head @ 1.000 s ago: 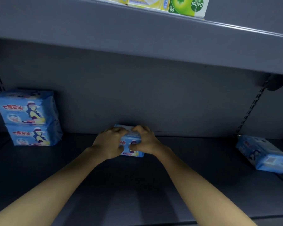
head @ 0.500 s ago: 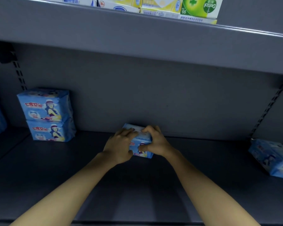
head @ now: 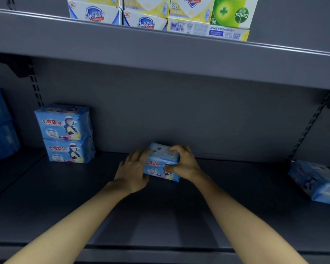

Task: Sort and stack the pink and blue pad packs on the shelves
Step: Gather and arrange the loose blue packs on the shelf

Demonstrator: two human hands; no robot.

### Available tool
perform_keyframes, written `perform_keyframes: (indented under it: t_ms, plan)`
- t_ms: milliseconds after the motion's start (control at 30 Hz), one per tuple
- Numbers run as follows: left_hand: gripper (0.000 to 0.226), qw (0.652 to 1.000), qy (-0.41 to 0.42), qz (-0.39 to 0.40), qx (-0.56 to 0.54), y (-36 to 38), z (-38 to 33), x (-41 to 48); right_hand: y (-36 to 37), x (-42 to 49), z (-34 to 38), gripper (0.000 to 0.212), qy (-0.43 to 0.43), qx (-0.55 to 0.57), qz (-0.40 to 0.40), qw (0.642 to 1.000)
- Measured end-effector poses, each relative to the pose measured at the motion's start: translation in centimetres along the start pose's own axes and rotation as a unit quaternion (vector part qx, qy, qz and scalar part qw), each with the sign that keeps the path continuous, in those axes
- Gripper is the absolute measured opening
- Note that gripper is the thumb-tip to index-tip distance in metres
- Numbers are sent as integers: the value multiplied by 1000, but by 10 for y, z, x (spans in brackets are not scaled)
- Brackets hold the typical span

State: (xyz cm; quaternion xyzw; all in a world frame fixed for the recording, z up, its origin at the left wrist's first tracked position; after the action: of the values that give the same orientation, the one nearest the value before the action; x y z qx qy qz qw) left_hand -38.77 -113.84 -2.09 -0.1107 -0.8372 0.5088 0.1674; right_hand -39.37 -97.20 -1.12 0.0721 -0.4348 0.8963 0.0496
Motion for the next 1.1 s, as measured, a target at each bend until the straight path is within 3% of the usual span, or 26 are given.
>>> perform_keyframes:
  t_ms: [100,200,333,467,567,733,1033,1100]
  plan:
    - [91,997,-31,-4,-65,-1,13,-4,-1,0,-2,54,31,52,-5,998]
    - [100,977,-67,-8,-202,-3,21,-8,-4,-3,-1,40,79,200,-3,977]
    - [99,897,-134,-8,-421,-3,26,-11,3,-10,0,28,165,395,38,903]
    - [90,842,-156,5,-517,-2,25,-14,15,-17,8,30,237,540,73,804]
    - [84,823,-157,22,-546,-1,23,-18,19,-25,16,34,255,566,82,780]
    - [46,793,-146,36,-590,1,19,-22,31,-32,23,47,271,572,127,764]
    - [88,751,-124,46,-647,-2,14,-27,39,-45,37,46,274,609,180,722]
    - [77,734,-118,39,-668,-3,13,-26,40,-47,38,46,274,606,190,722]
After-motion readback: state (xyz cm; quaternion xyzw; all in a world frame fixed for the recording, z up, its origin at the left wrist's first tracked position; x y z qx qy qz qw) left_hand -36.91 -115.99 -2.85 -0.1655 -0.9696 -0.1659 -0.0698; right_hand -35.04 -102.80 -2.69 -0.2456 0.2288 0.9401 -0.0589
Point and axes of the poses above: each hand's wrist, its own x-axis towards the middle knuckle, its own y-axis out of the palm, z = x × y, the point moved 5 cm from there along x, towards the middle knuckle, and after that the axes turned 8 degrees about -x, right-handed, at the moved point
